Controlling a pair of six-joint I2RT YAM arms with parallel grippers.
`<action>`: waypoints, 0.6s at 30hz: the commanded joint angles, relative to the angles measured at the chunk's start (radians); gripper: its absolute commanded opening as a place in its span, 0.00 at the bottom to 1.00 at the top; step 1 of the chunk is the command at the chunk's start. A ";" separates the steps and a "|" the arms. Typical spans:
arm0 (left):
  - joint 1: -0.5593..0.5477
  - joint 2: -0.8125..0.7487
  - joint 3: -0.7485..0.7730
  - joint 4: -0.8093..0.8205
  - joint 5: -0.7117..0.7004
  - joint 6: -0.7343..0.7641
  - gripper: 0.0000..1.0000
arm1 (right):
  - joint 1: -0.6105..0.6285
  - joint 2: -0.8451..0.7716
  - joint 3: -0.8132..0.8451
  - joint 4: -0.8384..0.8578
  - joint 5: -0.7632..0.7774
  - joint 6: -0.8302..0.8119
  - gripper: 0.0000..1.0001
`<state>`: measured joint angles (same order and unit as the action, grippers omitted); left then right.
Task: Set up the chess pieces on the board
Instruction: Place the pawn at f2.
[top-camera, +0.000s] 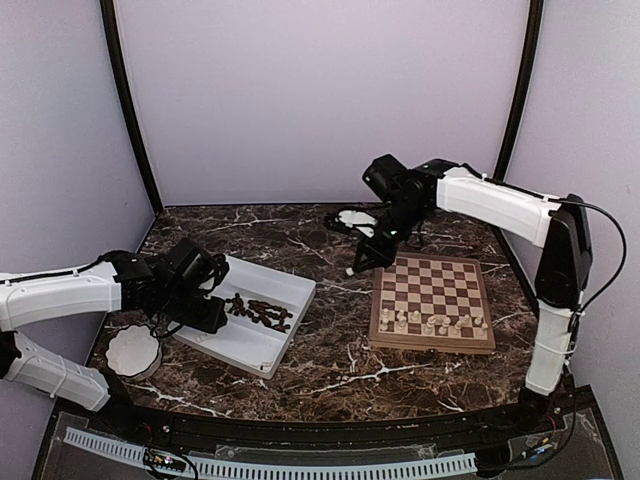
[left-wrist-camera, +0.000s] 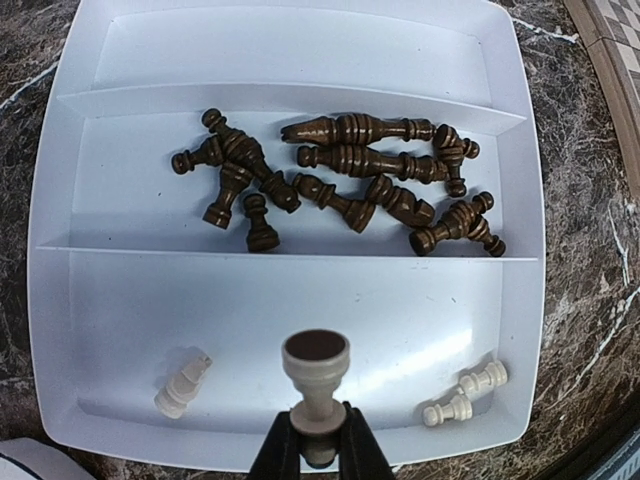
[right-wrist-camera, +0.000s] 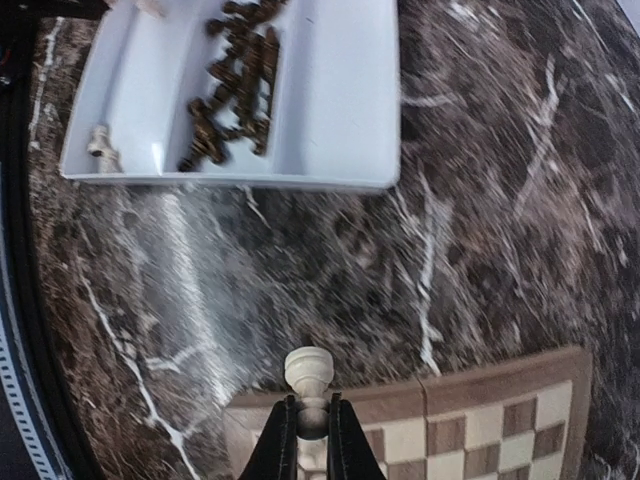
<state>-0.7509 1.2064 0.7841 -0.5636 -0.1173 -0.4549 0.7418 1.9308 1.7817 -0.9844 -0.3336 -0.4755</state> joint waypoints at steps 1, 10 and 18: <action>0.008 0.018 0.036 0.021 -0.004 0.037 0.09 | -0.119 -0.106 -0.117 -0.067 0.143 -0.081 0.00; 0.016 0.085 0.066 0.036 0.022 0.068 0.09 | -0.250 -0.257 -0.377 -0.115 0.357 -0.217 0.00; 0.016 0.100 0.065 0.048 0.032 0.069 0.09 | -0.274 -0.275 -0.481 -0.169 0.428 -0.261 0.00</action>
<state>-0.7414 1.3064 0.8326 -0.5236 -0.0971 -0.3985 0.4747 1.6775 1.3384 -1.1126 0.0341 -0.7010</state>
